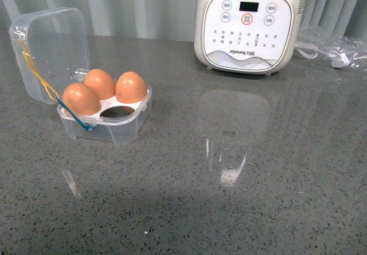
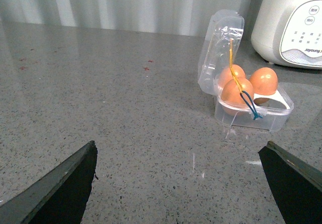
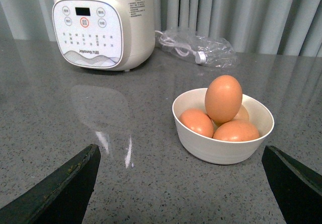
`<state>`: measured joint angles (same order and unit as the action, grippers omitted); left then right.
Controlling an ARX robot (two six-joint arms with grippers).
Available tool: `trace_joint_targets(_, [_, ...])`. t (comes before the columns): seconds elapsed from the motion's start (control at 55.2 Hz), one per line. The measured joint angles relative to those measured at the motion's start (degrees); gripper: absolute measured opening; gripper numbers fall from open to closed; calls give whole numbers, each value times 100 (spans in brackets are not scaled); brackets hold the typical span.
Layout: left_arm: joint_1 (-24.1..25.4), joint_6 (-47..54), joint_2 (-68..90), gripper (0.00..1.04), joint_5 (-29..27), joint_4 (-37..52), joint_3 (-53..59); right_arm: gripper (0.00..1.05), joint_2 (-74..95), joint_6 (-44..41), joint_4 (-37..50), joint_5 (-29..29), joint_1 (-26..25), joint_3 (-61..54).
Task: Put egg into box
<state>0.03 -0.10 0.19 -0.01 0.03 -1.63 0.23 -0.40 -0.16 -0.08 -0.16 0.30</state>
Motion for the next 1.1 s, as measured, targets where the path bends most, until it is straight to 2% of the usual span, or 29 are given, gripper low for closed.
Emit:
trace_joint_targets(0.199, [0,0,0,98,0,0,0,98,0,0,0,-2,0,0])
trace_joint_targets(0.235, [0,0,0,98,0,0,0,98,33,-105,-83,129,57,20])
trace_joint_targets(0.326, [-2,0,0,98,-2,0,0,98,393,-726,-354,861,501,269])
trace_joint_targets(0.452, [0,0,2,98,0,0,0,98,782,-979,85,688,562,527])
trace_joint_targets(0.706, [0,0,0,98,0,0,0,98,2332,-1034,1578,-46,-116,1202])
trace_joint_targets(0.814, [-2,0,0,98,0,0,0,98,3386,-809,2072,-498,-610,1624])
trace_joint_targets(0.905, [-2,0,0,98,0,0,0,98,4577,-450,2164,-785,-1064,2199])
trace_joint_targets(1.104, [0,0,0,98,0,0,0,98,5812,-81,2013,-1088,-1392,2837])
